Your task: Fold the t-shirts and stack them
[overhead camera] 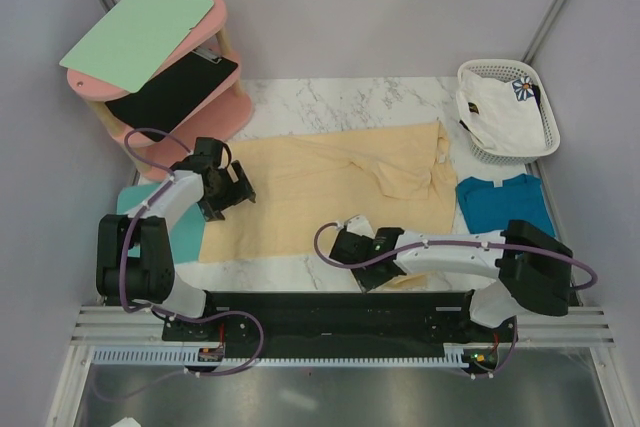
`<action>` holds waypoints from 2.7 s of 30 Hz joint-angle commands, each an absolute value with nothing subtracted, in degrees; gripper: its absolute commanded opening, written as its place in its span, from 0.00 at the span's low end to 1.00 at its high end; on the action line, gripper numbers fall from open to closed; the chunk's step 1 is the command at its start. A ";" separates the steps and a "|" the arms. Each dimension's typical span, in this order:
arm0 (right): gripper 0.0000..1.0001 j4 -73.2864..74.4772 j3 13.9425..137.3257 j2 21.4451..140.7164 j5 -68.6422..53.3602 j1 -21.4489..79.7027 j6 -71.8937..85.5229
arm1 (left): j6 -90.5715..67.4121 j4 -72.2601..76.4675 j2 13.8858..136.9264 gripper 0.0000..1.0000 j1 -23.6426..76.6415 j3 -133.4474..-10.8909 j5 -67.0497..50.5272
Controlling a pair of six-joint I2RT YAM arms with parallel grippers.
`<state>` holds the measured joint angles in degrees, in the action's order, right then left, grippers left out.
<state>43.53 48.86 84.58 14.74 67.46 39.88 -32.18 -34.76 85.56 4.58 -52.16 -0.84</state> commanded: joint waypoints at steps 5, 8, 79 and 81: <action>0.12 44.47 54.04 92.72 26.53 71.01 43.68 | -31.64 -33.66 84.29 1.00 3.43 -52.82 -3.69; 0.00 47.02 55.98 93.34 29.08 71.63 44.73 | -31.73 -35.59 84.46 0.99 3.25 -53.08 -1.50; 0.07 28.23 67.93 89.62 29.10 38.53 19.52 | -22.94 -50.98 96.64 0.02 10.53 -79.17 5.54; 0.00 26.81 71.79 94.80 27.52 35.52 18.81 | -22.85 -51.06 103.14 0.02 11.60 -84.51 5.45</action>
<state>31.62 65.89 87.13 27.66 40.49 22.61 -22.28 -51.35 92.71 9.47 -77.10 3.46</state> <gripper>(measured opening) 0.043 0.028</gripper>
